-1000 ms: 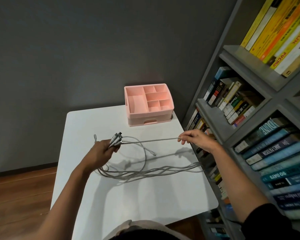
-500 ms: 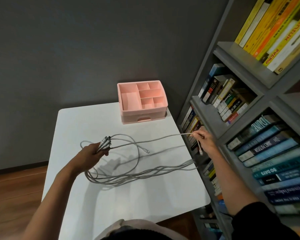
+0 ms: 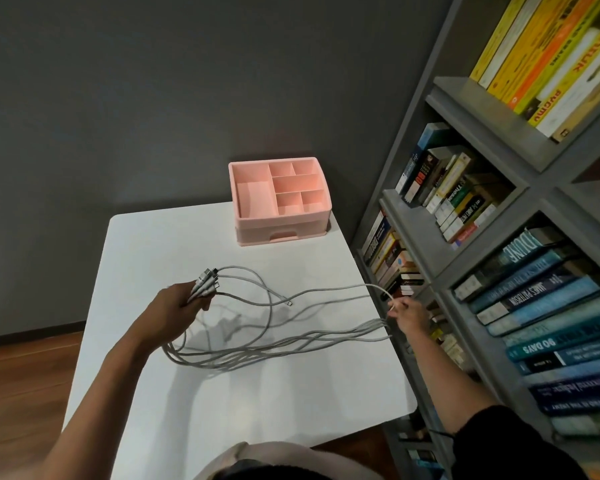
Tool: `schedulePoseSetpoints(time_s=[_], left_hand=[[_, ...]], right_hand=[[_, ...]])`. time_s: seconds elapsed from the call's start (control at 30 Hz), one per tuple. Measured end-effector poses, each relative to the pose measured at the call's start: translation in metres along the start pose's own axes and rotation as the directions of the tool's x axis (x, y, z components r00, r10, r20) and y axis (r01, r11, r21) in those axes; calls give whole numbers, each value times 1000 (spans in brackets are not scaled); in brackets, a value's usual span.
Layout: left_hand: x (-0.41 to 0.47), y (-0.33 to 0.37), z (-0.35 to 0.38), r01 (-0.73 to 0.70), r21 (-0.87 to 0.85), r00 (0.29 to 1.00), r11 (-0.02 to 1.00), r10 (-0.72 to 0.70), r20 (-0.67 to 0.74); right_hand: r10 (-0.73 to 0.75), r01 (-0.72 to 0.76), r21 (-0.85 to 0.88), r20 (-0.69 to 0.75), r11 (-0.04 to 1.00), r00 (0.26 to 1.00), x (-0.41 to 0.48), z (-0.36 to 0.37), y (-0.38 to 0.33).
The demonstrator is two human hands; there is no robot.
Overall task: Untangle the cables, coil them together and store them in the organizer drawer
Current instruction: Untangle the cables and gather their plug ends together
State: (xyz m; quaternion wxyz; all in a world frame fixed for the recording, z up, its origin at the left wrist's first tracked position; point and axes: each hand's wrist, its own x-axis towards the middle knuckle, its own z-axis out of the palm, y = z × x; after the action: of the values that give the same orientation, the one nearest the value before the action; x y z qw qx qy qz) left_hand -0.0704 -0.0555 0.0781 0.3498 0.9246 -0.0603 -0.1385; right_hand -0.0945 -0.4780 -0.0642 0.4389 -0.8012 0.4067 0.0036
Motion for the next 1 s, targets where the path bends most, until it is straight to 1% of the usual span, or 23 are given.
schedulePoseSetpoints(time_s=[0.07, 0.1, 0.17, 0.2, 0.23, 0.27, 0.3, 0.33, 0.37, 0.4, 0.43, 0.47, 0.5, 0.53, 0.57, 0.6, 0.67, 0.73, 0.8, 0.87, 0.9, 0.93, 1.0], left_hand=[[-1, 6, 1, -29, -1, 999, 1000, 29, -17], [-2, 8, 1, -35, -7, 999, 999, 34, -20], [-4, 11, 2, -40, -20, 999, 999, 40, -26], [-5, 13, 2, -43, -17, 999, 999, 42, -28], [-5, 15, 2, -50, -10, 998, 999, 49, -32], [-5, 18, 2, -60, -2, 998, 998, 60, -33], [-4, 21, 3, -71, 10, 997, 997, 71, -34], [-3, 24, 5, -80, 24, 996, 997, 81, -37], [-2, 26, 6, -85, 34, 995, 996, 86, -42], [-1, 29, 7, -85, 35, 995, 996, 87, -47], [-1, 30, 9, -83, 33, 995, 996, 85, -53], [0, 31, 10, -78, 30, 995, 996, 80, -58], [0, 31, 10, -72, 25, 995, 997, 73, -64], [0, 31, 9, -65, 13, 995, 998, 65, -69], [-1, 29, 8, -62, -7, 995, 998, 61, -77], [-2, 26, 6, -55, -38, 995, 998, 52, -87], [-4, 16, 1, -38, -84, 992, 996, 27, -123], [-8, 4, -5, -18, -94, 985, 995, 1, -172], [-12, -6, -10, 14, -84, 980, 996, -31, -198], [-15, -11, -13, 50, -74, 975, 996, -65, -213], [-17, -13, -14, 63, -65, 973, 996, -76, -217], [-18, -14, -15, 77, -52, 973, 996, -86, -214], [-21, -16, -16, 95, -25, 974, 995, -98, -203]], right_hand=[[-3, 3, -15, -31, 1000, 1000, -1, 6, 3], [0, -2, -50, -32, 999, 999, -2, 8, 4], [38, -33, -168, 23, 985, 999, -2, 12, 2], [44, -32, -213, 51, 977, 998, -5, 15, -3], [19, -4, -234, 64, 972, 998, -10, 17, -11], [-50, 66, -235, 72, 970, 996, -15, 21, -24], [-172, 184, -191, 79, 964, 982, -24, 25, -40], [-305, 317, -120, 109, 941, 946, -35, 31, -58], [-404, 413, -11, 183, 911, 896, -49, 37, -76], [-439, 419, 132, 316, 898, 841, -65, 46, -93], [-438, 364, 243, 496, 899, 750, -85, 53, -108], [-439, 321, 300, 654, 898, 617, -103, 62, -121], [-434, 301, 321, 760, 898, 484, -120, 70, -130], [-433, 302, 333, 820, 893, 375, -133, 75, -137], [-445, 328, 344, 838, 880, 315, -141, 79, -142], [-473, 357, 362, 829, 861, 299, -143, 81, -145], [-522, 419, 368, 775, 830, 356, -131, 74, -144], [-506, 489, 271, 735, 829, 452, -107, 61, -135], [-421, 578, 39, 725, 815, 545, -80, 43, -125], [-346, 637, -203, 699, 743, 626, -60, 24, -114], [-329, 637, -283, 667, 717, 668, -53, 16, -109], [-330, 628, -328, 631, 706, 701, -47, 10, -106], [-367, 609, -420, 524, 673, 768, -36, 4, -100]])
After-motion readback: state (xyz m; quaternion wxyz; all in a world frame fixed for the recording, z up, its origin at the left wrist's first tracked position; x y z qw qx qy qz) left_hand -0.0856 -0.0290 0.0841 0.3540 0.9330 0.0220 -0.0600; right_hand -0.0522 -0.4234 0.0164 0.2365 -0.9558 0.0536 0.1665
